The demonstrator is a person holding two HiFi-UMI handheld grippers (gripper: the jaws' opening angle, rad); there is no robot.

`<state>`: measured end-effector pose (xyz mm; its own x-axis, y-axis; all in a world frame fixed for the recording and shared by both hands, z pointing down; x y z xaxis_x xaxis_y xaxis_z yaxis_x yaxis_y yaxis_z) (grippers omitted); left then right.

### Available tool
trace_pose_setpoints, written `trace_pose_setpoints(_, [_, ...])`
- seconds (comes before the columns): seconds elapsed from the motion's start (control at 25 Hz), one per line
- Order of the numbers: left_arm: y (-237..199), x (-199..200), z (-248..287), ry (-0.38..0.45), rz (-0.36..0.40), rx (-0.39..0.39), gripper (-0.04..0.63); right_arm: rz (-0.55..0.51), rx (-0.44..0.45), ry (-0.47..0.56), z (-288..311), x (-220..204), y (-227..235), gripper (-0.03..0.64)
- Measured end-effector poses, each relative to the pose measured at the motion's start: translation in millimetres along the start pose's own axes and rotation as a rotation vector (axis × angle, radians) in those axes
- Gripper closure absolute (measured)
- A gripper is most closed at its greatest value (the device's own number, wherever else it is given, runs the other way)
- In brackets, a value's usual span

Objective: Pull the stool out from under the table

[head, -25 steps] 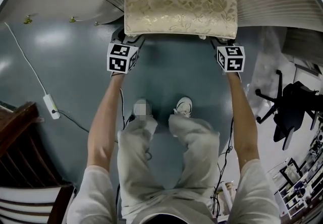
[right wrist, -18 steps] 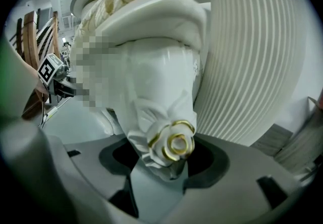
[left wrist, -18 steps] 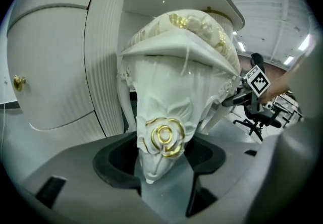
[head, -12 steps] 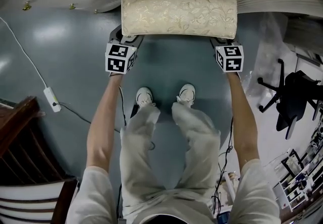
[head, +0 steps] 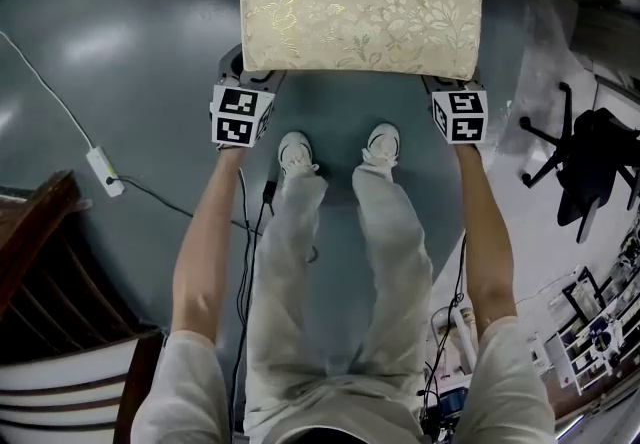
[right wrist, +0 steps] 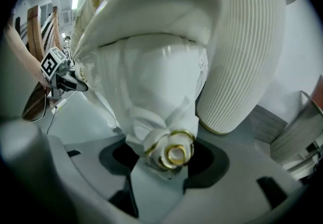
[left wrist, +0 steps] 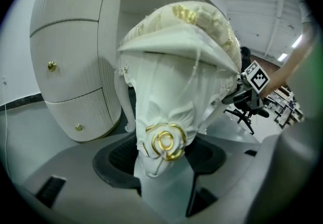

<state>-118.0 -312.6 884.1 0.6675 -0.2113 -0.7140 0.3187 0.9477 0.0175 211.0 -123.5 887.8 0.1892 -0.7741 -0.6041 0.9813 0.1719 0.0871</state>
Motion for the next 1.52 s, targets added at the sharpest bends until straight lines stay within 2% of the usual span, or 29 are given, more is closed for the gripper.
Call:
trace_pose_setpoints(0.36, [-10.6, 4.4, -3.0, 0.027, 0.023, -0.017, 0.321, 0.052, -0.016, 0.018, -5.3, -1.5, -7.9, 0.362])
trace_pose_setpoints(0.72, [-6.8, 1.2, -1.2, 0.053, 0.012, 0.025, 0.322, 0.044, -0.010, 0.073, 0.3, -2.4, -3.8, 0.364])
trace_pose_setpoints(1.0, [-4.7, 2.9, -6.6, 0.015, 0.019, 0.020, 0.324, 0.061, 0.010, 0.067, -3.3, -8.1, -7.0, 0.363])
trace_pose_setpoints(1.52, [-4.0, 1.9, -6.0, 0.022, 0.020, 0.039, 0.325, 0.058, 0.022, 0.065, -3.4, -9.1, -6.6, 0.364])
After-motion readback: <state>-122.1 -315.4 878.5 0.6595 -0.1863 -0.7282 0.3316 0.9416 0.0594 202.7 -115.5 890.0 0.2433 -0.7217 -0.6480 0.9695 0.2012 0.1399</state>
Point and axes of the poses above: the fingertips, and each gripper's own axes: z forward along the fingers, y to its right, x out of its top, the point moved 10 cm from there along -z, backward along the fingers, and after that the axes turned 12 degrees about z, right-handed, at the moved point
